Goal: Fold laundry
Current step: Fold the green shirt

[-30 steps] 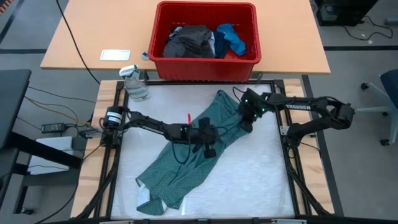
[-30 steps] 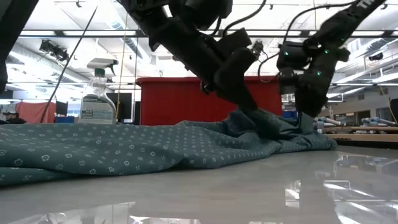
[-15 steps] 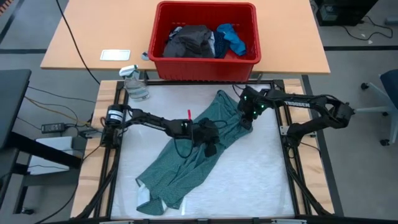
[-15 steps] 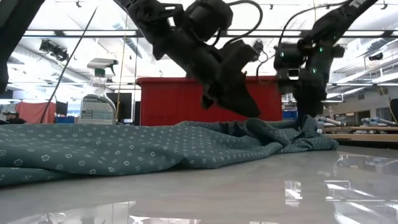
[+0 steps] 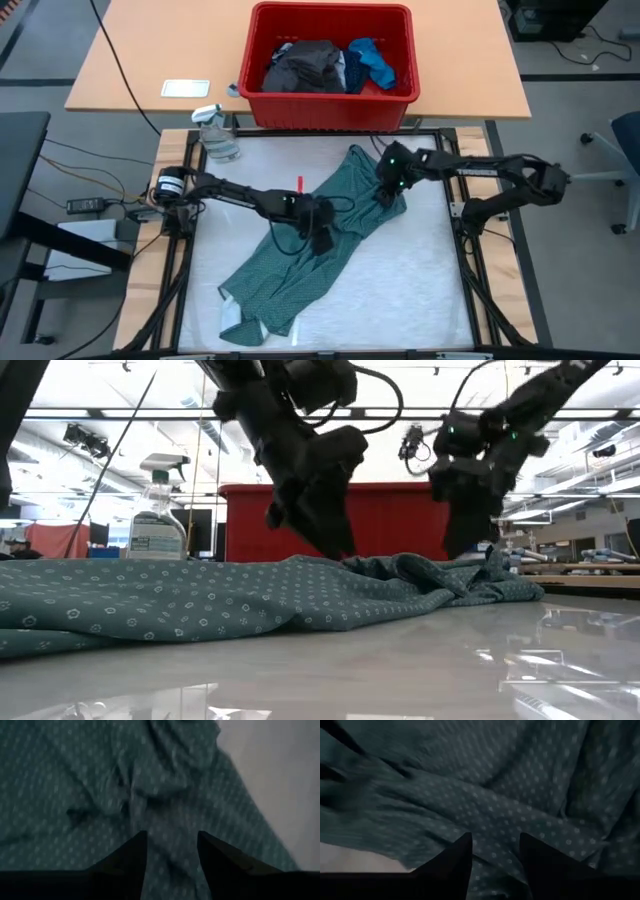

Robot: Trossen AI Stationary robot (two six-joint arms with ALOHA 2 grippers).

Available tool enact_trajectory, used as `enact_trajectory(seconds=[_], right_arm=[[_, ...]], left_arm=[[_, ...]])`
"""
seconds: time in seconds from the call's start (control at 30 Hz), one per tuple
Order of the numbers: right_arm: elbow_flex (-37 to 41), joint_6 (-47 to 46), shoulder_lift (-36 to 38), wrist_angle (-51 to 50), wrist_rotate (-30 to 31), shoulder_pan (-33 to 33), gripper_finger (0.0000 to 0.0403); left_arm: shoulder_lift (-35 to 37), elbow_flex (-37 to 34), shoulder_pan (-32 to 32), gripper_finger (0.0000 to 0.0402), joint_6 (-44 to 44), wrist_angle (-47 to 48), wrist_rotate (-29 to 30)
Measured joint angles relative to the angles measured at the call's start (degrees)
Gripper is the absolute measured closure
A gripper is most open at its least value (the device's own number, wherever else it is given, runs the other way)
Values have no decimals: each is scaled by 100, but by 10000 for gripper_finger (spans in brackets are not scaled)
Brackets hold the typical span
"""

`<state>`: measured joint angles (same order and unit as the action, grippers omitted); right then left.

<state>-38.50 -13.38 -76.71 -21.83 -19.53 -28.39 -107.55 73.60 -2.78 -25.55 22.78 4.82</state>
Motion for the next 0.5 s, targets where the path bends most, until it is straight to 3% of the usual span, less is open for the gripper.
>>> enact_trajectory(seconds=[0.2, 0.37, 0.5], right_arm=[[763, 52, -308, 767, 644, -23, 234], [952, 172, -68, 825, 353, -255, 234], [823, -113, 539, 1061, 213, -203, 234]], left_arm=[[60, 1, -45, 225, -296, 955, -8], [187, -4, -88, 225, -635, 1487, -338], [785, 8, -188, 225, -799, 1729, -410]])
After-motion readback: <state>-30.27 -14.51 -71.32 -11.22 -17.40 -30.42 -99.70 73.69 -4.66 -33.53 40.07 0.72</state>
